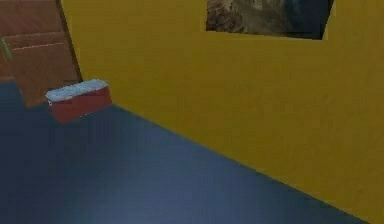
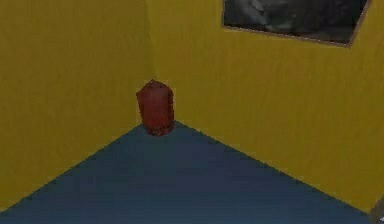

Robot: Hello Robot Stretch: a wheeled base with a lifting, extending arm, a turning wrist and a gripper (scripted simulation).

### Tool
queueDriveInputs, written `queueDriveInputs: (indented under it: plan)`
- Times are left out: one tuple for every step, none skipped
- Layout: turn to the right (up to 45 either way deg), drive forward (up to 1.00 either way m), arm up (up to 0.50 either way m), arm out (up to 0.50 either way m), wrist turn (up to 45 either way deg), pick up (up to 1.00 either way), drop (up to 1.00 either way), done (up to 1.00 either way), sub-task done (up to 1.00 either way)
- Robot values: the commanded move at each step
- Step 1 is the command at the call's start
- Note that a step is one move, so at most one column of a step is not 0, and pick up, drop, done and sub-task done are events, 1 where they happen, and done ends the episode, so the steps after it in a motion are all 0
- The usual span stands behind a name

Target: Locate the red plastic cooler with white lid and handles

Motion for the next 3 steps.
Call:
queueDriveInputs:
  plan:
    - [-39.0, 0.00, 0.00, 0.00, 0.0, 0.00, 0.00, 0.00, 0.00]
    - [0.0, 1.00, 0.00, 0.00, 0.0, 0.00, 0.00, 0.00, 0.00]
    - [0.0, 1.00, 0.00, 0.00, 0.0, 0.00, 0.00, 0.00, 0.00]
